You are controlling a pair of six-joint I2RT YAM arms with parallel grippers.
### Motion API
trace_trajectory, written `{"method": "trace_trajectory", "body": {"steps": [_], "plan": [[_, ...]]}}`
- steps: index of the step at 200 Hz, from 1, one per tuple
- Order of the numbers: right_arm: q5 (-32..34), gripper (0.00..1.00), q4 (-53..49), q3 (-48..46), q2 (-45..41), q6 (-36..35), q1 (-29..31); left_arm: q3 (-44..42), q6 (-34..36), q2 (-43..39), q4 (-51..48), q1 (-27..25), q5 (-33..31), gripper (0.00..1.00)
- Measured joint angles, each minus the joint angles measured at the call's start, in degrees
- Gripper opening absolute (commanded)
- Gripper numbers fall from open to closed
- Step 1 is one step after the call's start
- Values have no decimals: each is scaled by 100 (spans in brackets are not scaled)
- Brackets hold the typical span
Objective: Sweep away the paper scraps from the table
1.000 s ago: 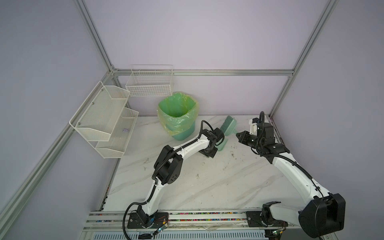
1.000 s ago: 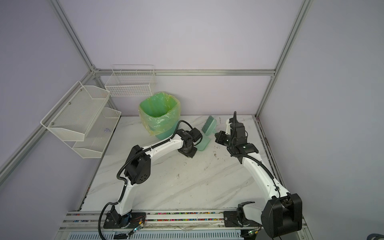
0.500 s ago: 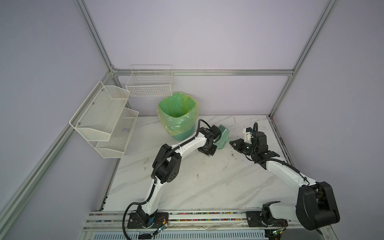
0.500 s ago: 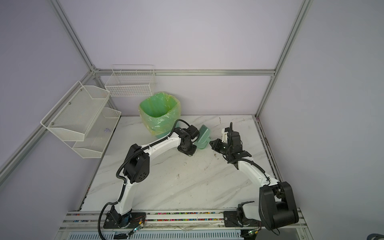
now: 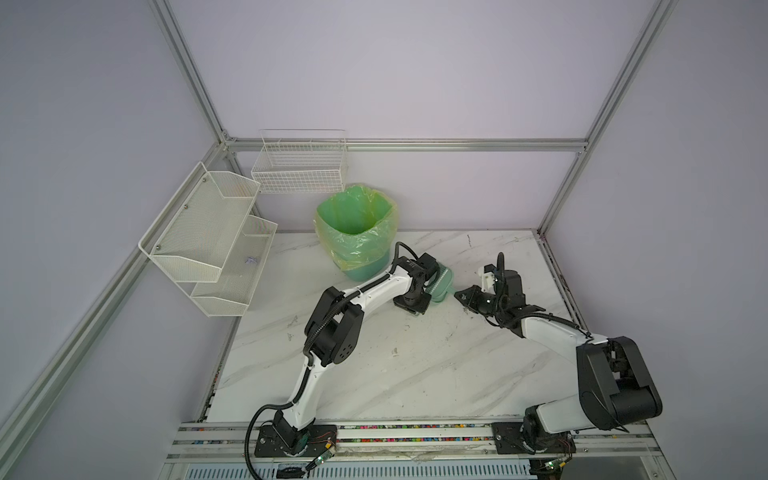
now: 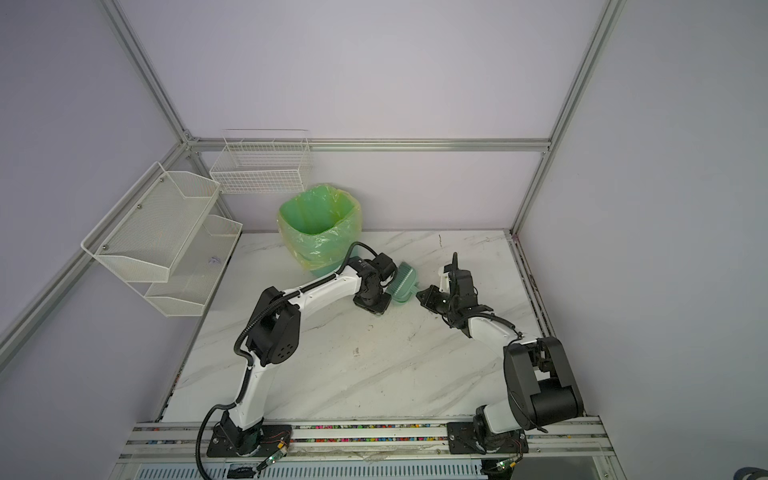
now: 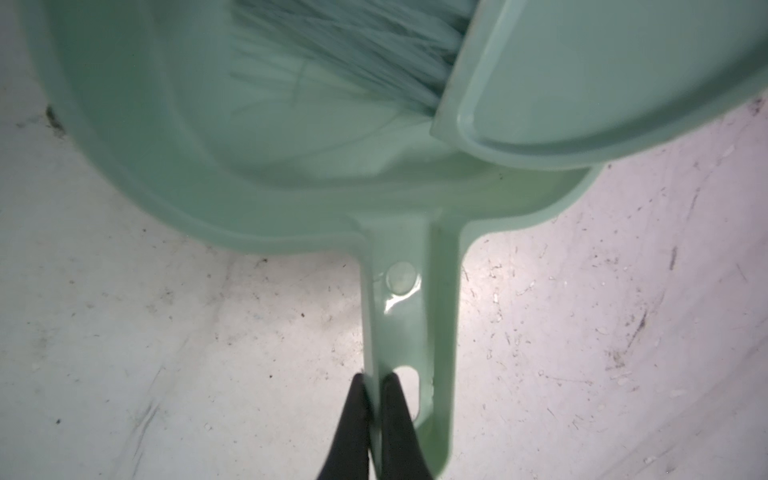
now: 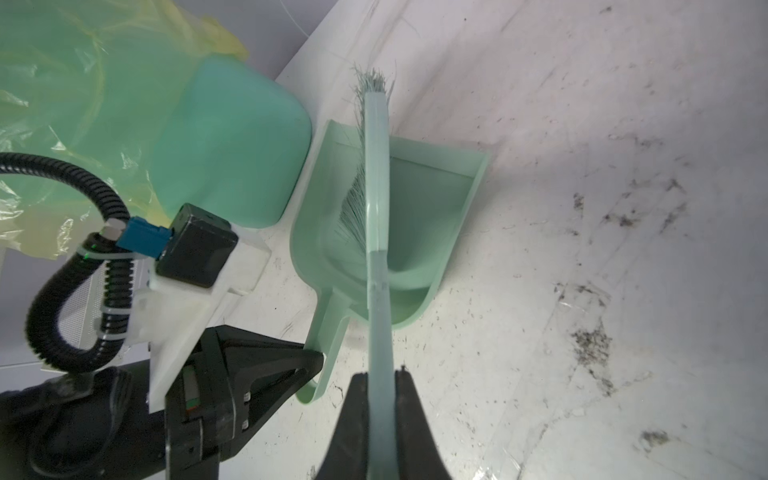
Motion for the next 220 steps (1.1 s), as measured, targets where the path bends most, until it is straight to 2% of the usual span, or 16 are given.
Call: {"method": "trace_trajectory", "body": {"steps": [31, 66, 103, 147, 165, 220], "plan": [[31, 0, 33, -28, 149, -4, 0, -111, 0, 2, 85, 7, -9, 15], [103, 17, 39, -37, 170, 13, -9, -118, -9, 2, 179, 11, -181, 30], [254, 38, -131, -37, 170, 4, -26, -236, -39, -37, 297, 11, -398, 37], [361, 55, -431, -17, 166, -17, -37, -417, -48, -365, 339, 15, -658, 47], [450, 62, -581, 17, 96, -35, -37, -470, -81, -627, 345, 20, -734, 55], [778, 80, -1064, 258, -573, -153, -50, -953, -85, -1593, 525, 20, -1211, 91]]}}
